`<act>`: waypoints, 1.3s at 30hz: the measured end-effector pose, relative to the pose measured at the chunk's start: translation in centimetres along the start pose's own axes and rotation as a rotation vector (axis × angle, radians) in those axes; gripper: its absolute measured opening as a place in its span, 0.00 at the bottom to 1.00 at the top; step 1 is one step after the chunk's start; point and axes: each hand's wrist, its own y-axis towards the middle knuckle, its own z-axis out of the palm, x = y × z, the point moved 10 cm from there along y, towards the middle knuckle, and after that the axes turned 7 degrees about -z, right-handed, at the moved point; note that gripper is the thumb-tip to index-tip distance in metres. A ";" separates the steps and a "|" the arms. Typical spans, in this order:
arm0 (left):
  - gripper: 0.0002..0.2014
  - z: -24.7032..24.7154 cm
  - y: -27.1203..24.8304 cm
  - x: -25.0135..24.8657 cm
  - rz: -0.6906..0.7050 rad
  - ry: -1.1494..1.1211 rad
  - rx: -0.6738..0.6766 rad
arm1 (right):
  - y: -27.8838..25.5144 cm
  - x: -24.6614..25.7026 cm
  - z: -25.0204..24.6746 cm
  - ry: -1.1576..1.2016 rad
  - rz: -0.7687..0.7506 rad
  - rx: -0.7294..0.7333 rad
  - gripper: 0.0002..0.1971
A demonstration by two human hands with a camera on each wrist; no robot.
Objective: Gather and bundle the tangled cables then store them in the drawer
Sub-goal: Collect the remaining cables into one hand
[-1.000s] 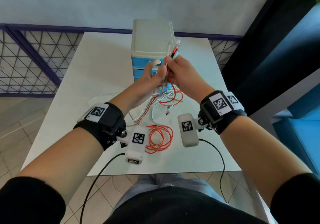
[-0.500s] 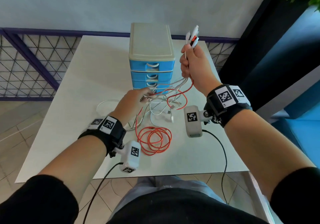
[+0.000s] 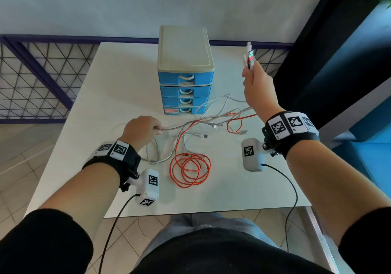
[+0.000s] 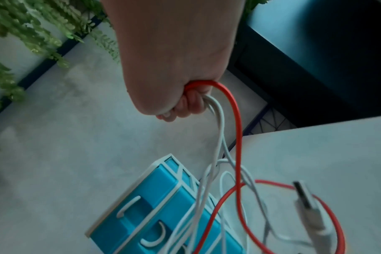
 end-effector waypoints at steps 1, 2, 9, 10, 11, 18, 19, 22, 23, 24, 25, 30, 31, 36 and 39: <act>0.09 0.6 0.1 0.3 -0.017 0.040 0.040 | -0.2 -0.2 0.3 -0.030 -0.002 0.020 0.12; 0.10 1.4 0.4 0.4 -0.010 0.070 0.100 | -0.2 -0.3 0.8 -0.034 -0.002 0.045 0.11; 0.12 4.2 1.0 -7.0 -0.021 -0.647 0.519 | -2.5 -1.6 5.2 0.415 0.366 0.269 0.07; 0.11 4.2 1.6 -7.6 -0.054 -0.770 0.511 | -2.9 -1.5 5.5 0.485 0.389 0.291 0.07; 0.11 4.2 2.2 -8.2 -0.064 -0.801 0.485 | -3.3 -1.2 5.8 0.542 0.395 0.312 0.06; 0.09 6.3 3.2 -11.7 0.147 -0.314 0.397 | -4.2 -1.5 6.7 0.565 0.346 0.372 0.13; 0.10 7.1 3.1 -11.7 0.131 -0.281 0.427 | -4.4 -1.6 6.7 0.582 0.352 0.371 0.13; 0.12 8.3 2.9 -11.6 0.067 -0.272 0.418 | -4.7 -2.0 7.0 0.646 0.379 0.371 0.14; 0.12 8.6 2.9 -11.6 0.050 -0.284 0.407 | -4.8 -2.0 7.1 0.656 0.391 0.378 0.14; 0.13 8.9 2.9 -11.6 0.037 -0.295 0.405 | -4.9 -1.9 7.1 0.658 0.393 0.391 0.14; 0.14 9.0 2.8 -11.6 0.027 -0.304 0.401 | -4.9 -1.9 7.2 0.654 0.393 0.401 0.13; 0.13 4.7 2.5 -10.1 -0.001 -0.327 0.249 | -5.2 -0.5 9.2 0.531 0.354 0.467 0.12; 0.13 3.5 2.6 -10.6 0.023 -0.362 0.226 | -5.1 -0.8 9.2 0.482 0.354 0.470 0.12; 0.11 -2.6 1.9 -12.0 0.027 -0.952 0.245 | -5.1 -1.5 9.8 0.297 0.302 0.525 0.14; 0.09 -4.8 1.1 -12.5 0.076 -1.238 0.267 | -6.0 -2.8 9.8 0.370 0.416 0.506 0.11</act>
